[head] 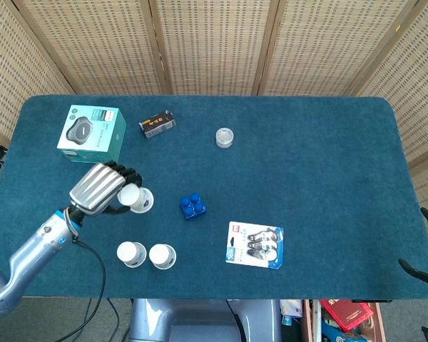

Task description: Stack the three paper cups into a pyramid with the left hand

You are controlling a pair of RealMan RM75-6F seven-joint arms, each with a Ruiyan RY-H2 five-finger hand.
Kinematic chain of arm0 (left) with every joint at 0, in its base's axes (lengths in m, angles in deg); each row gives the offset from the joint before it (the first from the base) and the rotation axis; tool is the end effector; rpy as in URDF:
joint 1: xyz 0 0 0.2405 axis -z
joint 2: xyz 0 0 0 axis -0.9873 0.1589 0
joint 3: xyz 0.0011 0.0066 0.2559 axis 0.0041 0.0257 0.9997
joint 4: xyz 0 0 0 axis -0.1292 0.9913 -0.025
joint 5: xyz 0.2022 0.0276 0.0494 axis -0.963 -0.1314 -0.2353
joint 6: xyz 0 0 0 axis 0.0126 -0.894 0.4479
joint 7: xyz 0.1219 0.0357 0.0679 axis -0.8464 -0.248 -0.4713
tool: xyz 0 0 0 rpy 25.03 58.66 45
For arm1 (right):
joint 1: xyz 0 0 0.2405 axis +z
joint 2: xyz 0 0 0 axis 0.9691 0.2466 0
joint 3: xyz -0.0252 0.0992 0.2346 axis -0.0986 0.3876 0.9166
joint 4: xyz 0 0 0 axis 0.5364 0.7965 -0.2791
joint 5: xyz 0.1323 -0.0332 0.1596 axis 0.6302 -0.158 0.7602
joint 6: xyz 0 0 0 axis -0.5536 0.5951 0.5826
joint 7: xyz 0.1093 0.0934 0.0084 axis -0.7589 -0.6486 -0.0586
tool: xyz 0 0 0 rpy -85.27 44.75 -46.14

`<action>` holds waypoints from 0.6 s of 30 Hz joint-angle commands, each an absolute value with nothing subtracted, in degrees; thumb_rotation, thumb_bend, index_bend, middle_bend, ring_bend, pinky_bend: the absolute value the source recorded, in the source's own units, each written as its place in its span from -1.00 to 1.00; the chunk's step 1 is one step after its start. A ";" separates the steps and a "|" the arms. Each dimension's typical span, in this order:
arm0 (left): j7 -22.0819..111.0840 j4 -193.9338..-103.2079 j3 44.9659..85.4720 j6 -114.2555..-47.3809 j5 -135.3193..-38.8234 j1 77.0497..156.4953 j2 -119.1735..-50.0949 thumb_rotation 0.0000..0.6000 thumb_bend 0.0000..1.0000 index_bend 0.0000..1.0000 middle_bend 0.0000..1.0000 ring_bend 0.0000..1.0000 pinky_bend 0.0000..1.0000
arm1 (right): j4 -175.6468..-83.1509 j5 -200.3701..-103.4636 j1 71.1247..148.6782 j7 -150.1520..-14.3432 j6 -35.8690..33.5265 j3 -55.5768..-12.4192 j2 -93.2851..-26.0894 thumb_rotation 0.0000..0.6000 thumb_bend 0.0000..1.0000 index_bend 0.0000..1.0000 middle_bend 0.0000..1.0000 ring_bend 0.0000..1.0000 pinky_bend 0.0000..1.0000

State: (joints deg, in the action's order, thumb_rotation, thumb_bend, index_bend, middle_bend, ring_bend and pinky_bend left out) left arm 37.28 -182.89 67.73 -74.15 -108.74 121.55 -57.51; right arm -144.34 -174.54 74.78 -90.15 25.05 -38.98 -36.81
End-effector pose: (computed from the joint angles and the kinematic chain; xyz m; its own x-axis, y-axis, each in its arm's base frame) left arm -0.1339 0.3100 0.1246 0.5546 0.1291 0.8220 0.7189 -0.5718 -0.3952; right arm -0.3338 -0.1567 0.2043 0.3579 0.1013 0.9283 -0.9329 0.0805 0.3509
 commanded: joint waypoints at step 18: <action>36.55 -186.02 75.95 -75.61 -123.12 116.02 -58.81 1.00 -0.56 -0.06 -0.07 -0.08 -0.16 | -144.43 -175.11 73.93 -92.43 26.49 -39.17 -35.80 1.00 -1.00 -1.00 -1.00 -1.00 -1.00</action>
State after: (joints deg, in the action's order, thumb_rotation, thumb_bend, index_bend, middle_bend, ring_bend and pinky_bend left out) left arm 36.98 -186.46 75.85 -75.74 -122.96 116.10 -58.19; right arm -144.45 -175.12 73.95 -92.41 26.47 -39.17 -35.81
